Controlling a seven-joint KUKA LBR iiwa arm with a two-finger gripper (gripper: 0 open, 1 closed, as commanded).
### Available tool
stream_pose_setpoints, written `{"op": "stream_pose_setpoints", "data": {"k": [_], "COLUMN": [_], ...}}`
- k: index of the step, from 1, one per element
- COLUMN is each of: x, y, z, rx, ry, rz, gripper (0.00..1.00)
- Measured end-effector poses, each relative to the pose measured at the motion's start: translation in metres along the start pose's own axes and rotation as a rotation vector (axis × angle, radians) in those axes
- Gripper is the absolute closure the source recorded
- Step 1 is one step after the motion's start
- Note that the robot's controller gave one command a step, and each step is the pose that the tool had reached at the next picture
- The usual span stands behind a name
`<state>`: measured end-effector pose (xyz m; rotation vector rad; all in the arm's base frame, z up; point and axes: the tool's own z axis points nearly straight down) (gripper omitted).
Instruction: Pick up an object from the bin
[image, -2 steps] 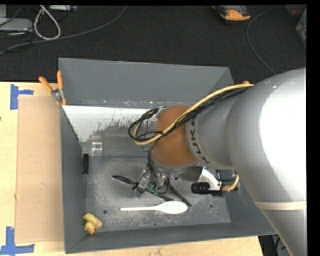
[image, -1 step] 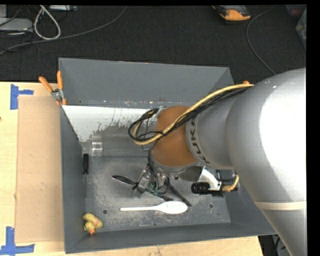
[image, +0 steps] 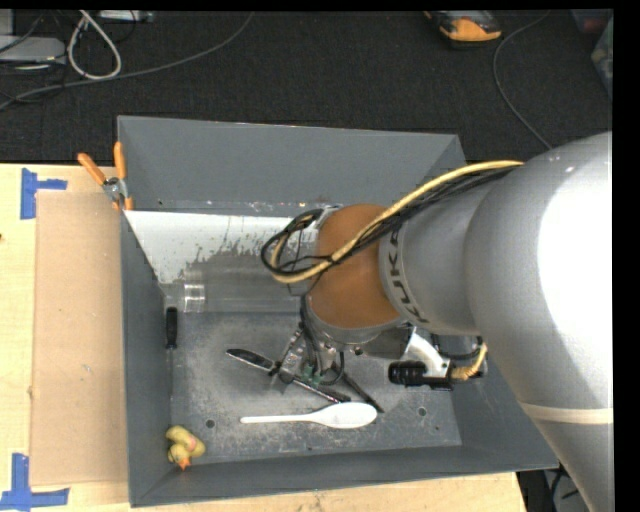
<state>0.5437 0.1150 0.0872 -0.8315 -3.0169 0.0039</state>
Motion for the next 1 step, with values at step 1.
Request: {"op": "stream_pose_setpoints", "data": {"k": [1], "x": [0.0004], "y": [-0.0004], "z": [-0.0524], "rx": [0.001], "ry": [0.001], "rz": [-0.003], "gripper": [1.0]}}
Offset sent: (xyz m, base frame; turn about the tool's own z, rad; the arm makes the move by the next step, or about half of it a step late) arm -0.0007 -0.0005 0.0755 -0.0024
